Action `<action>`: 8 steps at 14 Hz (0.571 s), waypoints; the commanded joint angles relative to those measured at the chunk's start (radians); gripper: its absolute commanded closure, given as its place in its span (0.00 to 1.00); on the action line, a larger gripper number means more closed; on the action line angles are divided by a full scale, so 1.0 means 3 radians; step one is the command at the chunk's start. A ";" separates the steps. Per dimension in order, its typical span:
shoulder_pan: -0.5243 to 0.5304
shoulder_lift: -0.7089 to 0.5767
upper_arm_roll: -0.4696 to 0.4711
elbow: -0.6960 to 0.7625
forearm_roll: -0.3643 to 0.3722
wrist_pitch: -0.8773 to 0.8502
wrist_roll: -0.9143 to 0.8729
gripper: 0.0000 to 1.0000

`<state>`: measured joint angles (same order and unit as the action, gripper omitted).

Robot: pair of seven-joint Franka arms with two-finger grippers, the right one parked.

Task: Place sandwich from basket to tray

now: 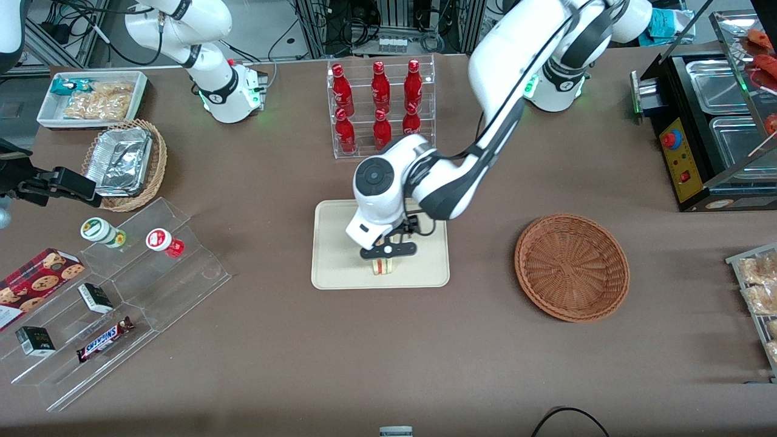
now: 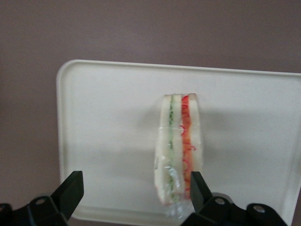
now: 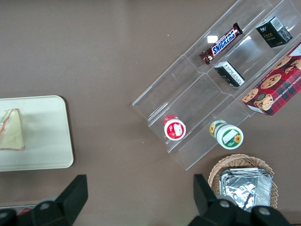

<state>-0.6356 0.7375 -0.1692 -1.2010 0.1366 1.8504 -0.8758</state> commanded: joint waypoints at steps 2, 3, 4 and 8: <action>0.0425 -0.0866 -0.0009 -0.0561 0.0010 -0.0297 0.0362 0.00; 0.0537 -0.1025 -0.0009 -0.0659 0.0015 -0.0394 0.0423 0.00; 0.0670 -0.1183 -0.0009 -0.0731 0.0010 -0.0516 0.0571 0.00; 0.1187 -0.1598 -0.0009 -0.0818 -0.0031 -0.1074 0.0960 0.00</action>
<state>-0.3446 0.3436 -0.1614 -1.3808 0.1349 1.5760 -0.6284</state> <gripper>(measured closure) 0.000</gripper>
